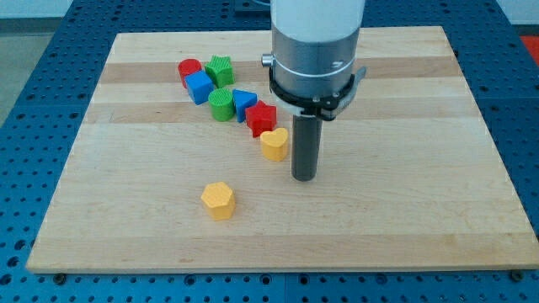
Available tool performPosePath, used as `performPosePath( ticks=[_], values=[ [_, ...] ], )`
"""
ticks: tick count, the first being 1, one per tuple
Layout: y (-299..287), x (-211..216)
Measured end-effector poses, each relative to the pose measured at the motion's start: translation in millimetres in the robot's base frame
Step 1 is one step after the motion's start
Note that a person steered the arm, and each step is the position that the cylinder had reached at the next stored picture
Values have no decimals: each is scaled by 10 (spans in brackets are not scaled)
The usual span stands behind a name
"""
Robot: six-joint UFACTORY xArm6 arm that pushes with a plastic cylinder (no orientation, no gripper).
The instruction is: Place the heart to the bottom right of the red star
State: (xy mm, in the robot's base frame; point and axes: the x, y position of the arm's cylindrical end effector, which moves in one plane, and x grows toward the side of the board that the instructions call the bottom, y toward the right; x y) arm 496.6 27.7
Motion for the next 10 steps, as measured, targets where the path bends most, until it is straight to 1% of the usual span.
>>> performPosePath(
  ticks=[2, 3, 4, 5, 6, 7, 8, 9, 10],
  values=[
    [-253, -57],
    [-256, 20],
    [-495, 51],
    [-670, -114],
    [-686, -350],
    [-686, -392],
    [-593, -59],
    [-242, 48],
    [-28, -78]
  ],
)
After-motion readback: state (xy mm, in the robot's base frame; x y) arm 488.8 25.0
